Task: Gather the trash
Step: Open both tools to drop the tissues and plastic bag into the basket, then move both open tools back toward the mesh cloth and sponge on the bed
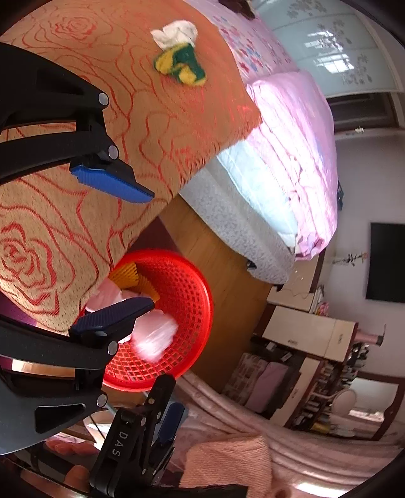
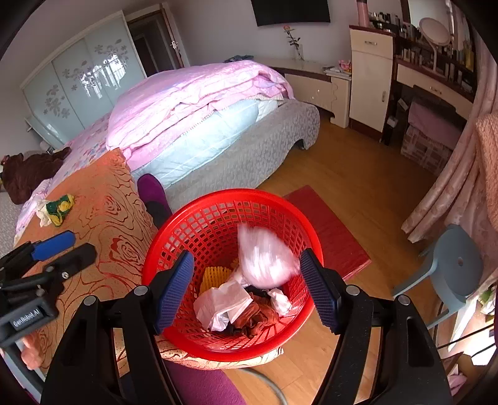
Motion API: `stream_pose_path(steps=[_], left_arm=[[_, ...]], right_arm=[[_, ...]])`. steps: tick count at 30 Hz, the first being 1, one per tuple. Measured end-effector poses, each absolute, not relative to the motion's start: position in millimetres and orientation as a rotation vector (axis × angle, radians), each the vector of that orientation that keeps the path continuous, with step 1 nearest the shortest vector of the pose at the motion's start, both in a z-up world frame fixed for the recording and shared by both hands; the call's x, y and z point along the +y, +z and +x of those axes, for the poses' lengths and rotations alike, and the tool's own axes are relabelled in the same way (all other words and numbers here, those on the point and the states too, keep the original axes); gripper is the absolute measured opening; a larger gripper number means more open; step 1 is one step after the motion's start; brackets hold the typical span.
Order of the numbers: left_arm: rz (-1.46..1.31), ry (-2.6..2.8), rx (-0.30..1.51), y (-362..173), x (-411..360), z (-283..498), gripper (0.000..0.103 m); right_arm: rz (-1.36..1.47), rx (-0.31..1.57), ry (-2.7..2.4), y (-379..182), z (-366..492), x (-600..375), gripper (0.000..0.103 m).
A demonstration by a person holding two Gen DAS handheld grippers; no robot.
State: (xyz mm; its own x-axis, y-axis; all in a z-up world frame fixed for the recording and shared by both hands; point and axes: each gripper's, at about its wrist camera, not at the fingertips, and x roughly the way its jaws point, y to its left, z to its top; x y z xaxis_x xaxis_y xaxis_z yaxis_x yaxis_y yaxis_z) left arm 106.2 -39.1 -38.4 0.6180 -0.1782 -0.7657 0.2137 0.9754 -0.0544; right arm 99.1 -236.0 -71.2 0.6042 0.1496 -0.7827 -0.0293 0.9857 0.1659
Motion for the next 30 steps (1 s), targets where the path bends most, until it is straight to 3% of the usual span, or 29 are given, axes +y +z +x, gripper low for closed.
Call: stream_pose_path(steps=[10, 30], left_arm=[[-0.023, -0.128, 0.84, -29, 3, 93, 0.069], [-0.105, 0.053, 0.777, -12, 85, 73, 0.071]], right_arm=[[0.1, 0.843, 0.139, -58, 91, -219, 0.069], [-0.016, 0.795, 0.294, -41, 80, -145, 0.074]])
